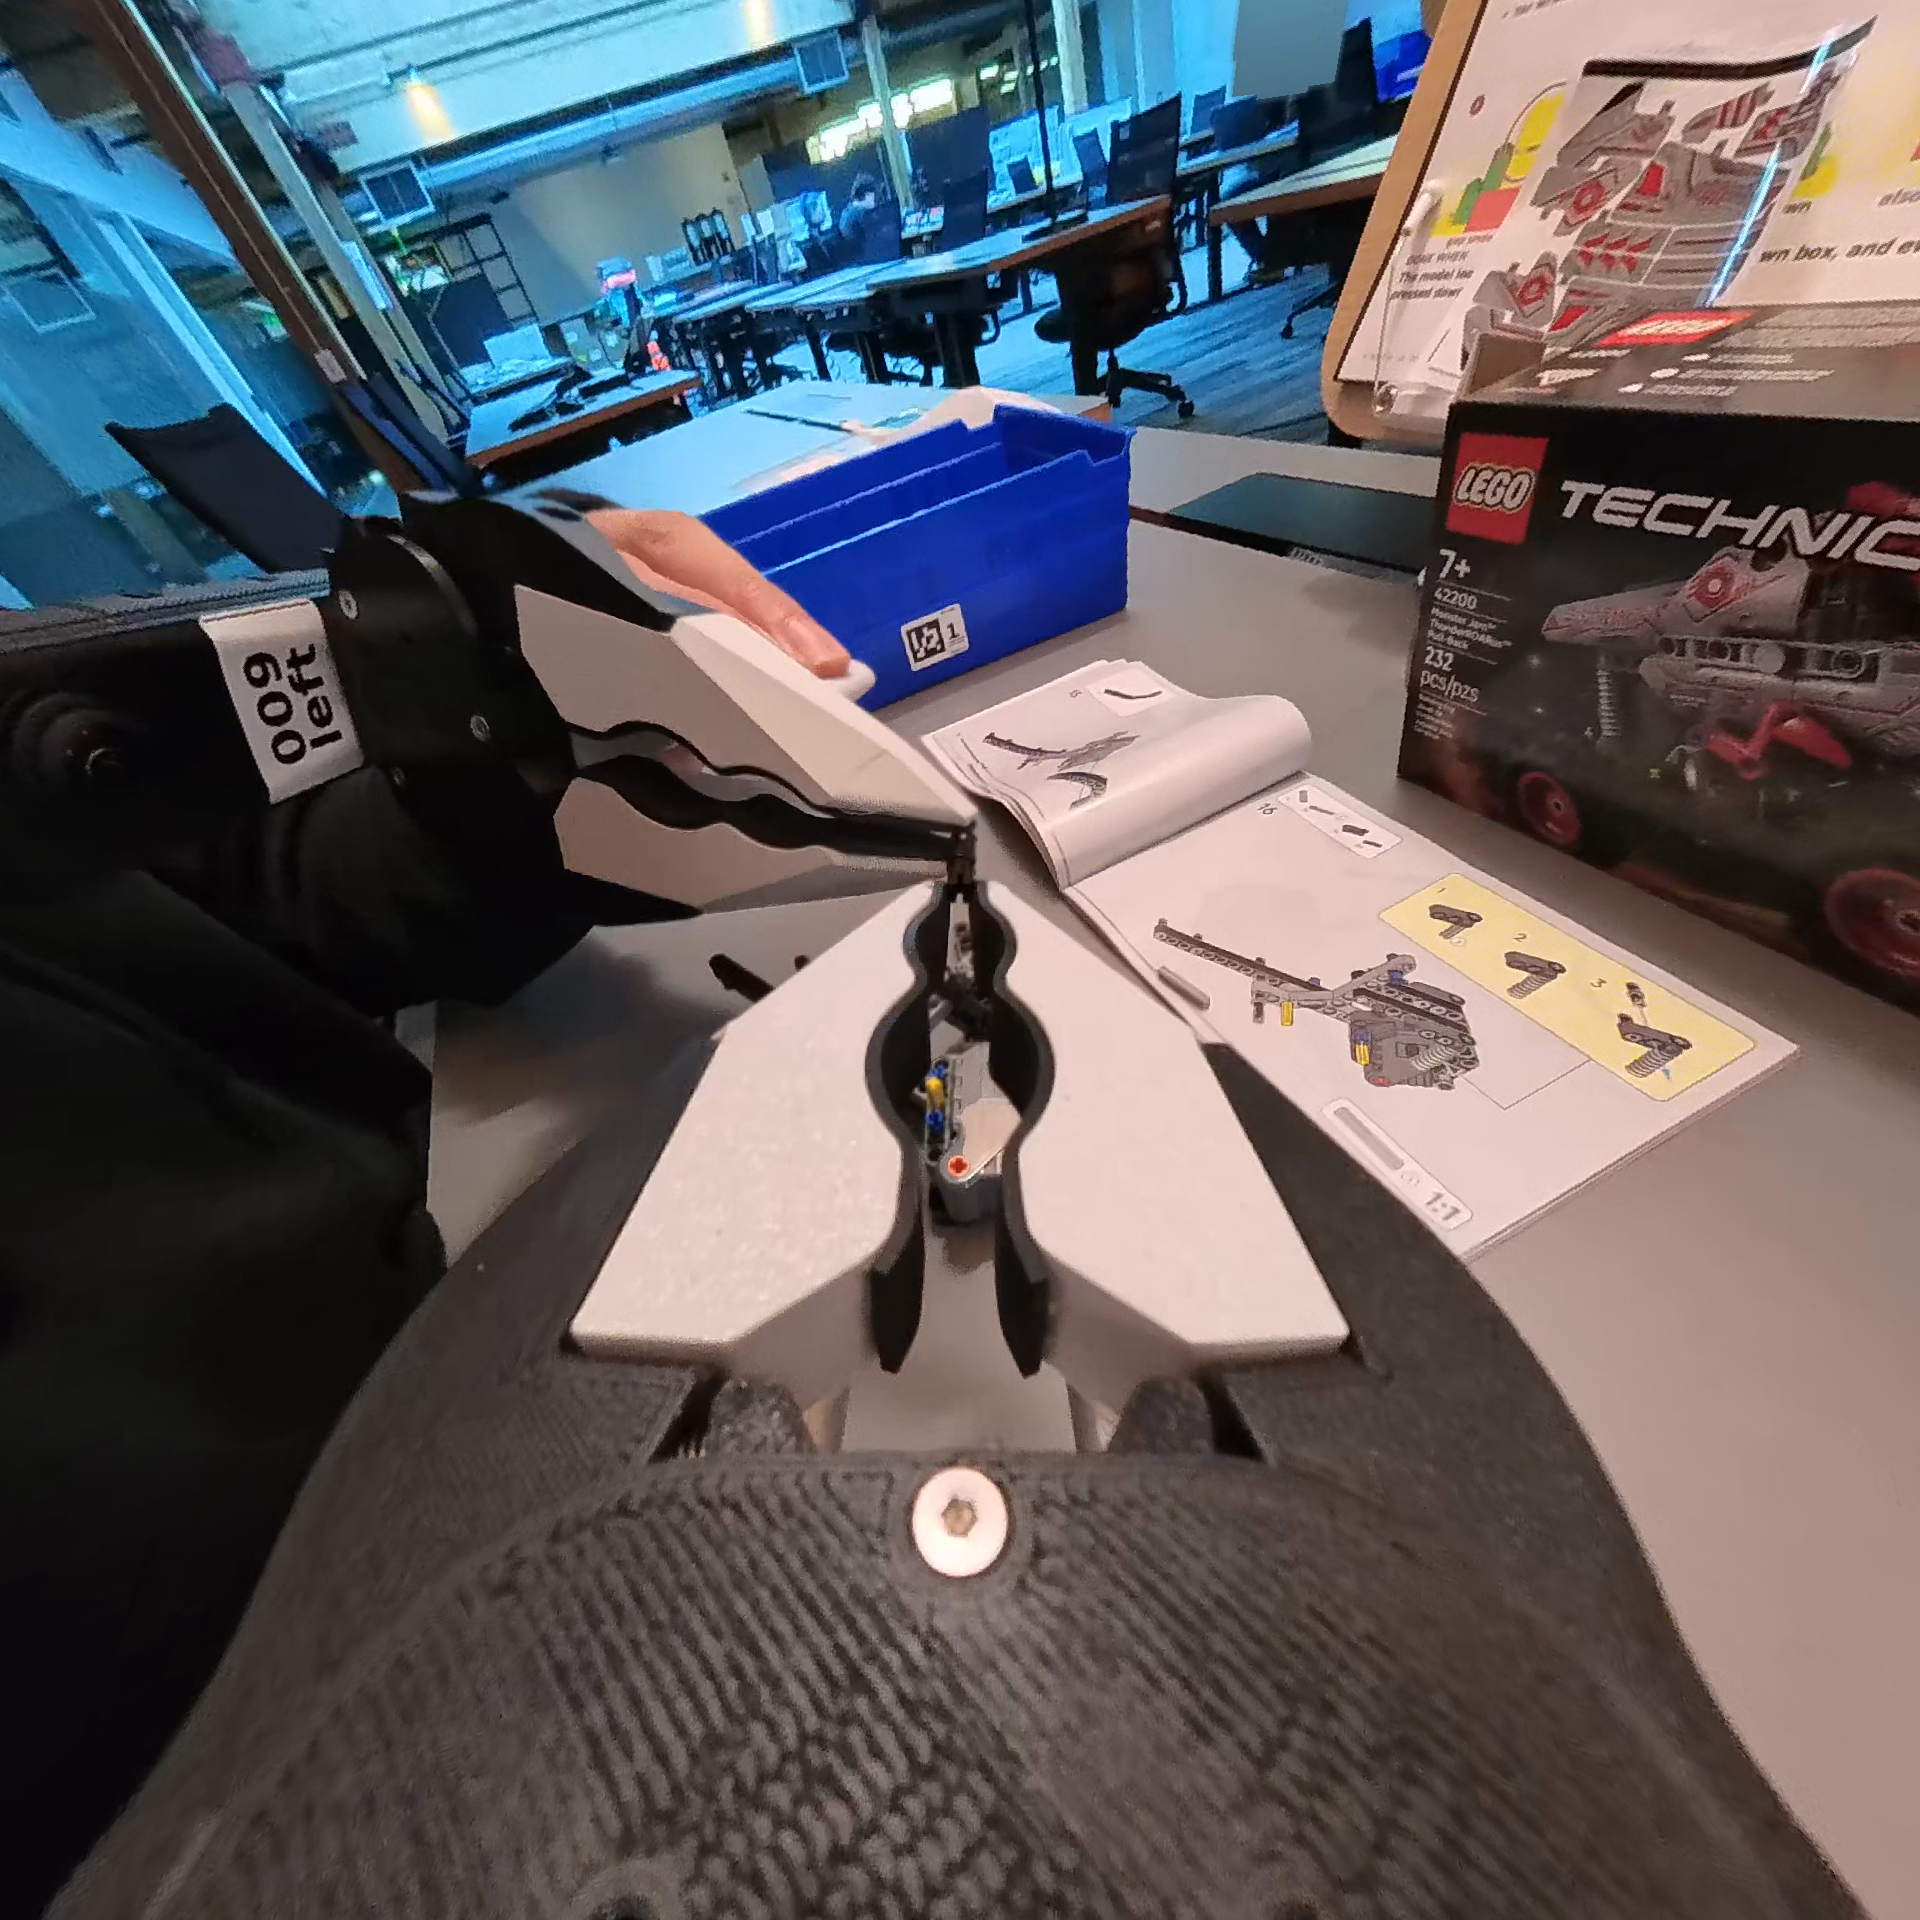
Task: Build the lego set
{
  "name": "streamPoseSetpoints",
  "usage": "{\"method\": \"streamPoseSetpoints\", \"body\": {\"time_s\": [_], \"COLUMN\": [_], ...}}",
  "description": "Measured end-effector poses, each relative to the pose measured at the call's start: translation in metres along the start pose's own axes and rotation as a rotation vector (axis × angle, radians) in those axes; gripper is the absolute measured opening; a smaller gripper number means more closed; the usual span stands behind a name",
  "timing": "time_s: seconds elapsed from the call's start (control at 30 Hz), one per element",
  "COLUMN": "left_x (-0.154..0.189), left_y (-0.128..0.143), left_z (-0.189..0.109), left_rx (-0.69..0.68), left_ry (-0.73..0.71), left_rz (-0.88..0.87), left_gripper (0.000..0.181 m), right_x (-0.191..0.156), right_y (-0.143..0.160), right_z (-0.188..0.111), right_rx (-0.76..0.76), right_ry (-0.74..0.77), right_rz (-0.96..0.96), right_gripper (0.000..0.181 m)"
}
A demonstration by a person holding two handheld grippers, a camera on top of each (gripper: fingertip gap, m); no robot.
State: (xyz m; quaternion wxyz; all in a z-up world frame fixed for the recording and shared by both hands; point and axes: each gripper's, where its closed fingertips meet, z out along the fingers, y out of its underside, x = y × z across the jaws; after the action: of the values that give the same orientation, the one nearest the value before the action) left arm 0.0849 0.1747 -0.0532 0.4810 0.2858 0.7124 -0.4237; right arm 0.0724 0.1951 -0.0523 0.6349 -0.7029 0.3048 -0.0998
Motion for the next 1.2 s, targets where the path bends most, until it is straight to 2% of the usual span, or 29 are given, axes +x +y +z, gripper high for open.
{"method": "streamPoseSetpoints", "body": {"time_s": [0.07,0.17,0.23,0.4,0.43,0.47,0.63,0.73,0.9,0.97,1.07,1.2], "left_x": [0.001,0.0,0.002,0.0,-0.002,-0.003,-0.008,0.0,0.007,0.007,0.005,0.002], "left_y": [0.001,-0.001,-0.002,-0.004,-0.002,0.007,0.055,0.078,0.097,0.1,0.105,0.111], "left_z": [0.001,0.0,-0.001,-0.002,-0.005,-0.011,-0.023,-0.026,-0.038,-0.043,-0.048,-0.052], "left_rx": [-0.016,-0.008,-0.005,0.012,0.001,-0.03,-0.179,-0.245,-0.309,-0.318,-0.323,-0.343], "left_ry": [0.0,-0.004,0.003,0.009,0.012,0.023,0.045,0.075,0.086,0.08,0.077,0.068], "left_rz": [0.02,0.018,0.011,-0.015,-0.045,-0.071,-0.183,-0.252,-0.276,-0.287,-0.312,-0.339], "left_gripper": [0.0,0.0,0.0,0.0,0.01,0.018,0.012,0.01,0.008,0.008,0.008,0.008], "right_x": [0.0,-0.002,-0.001,0.0,0.003,0.015,0.118,0.145,0.16,0.162,0.153,0.144], "right_y": [-0.003,-0.008,-0.002,0.0,0.001,0.004,0.063,0.096,0.1,0.1,0.098,0.099], "right_z": [-0.001,-0.004,-0.004,-0.005,-0.007,-0.013,-0.063,-0.053,-0.024,-0.02,-0.016,-0.025], "right_rx": [0.015,0.053,0.018,-0.01,-0.014,-0.037,-0.292,-0.433,-0.58,-0.591,-0.565,-0.537], "right_ry": [0.01,-0.001,0.02,0.028,0.038,0.106,0.562,0.602,0.635,0.641,0.567,0.495], "right_rz": [0.019,0.055,0.03,-0.018,-0.015,-0.025,-0.01,-0.017,-0.223,-0.253,-0.216,-0.145], "right_gripper": [0.002,0.018,0.003,0.003,0.003,0.003,0.004,0.004,0.004,0.003,0.027,0.032]}}
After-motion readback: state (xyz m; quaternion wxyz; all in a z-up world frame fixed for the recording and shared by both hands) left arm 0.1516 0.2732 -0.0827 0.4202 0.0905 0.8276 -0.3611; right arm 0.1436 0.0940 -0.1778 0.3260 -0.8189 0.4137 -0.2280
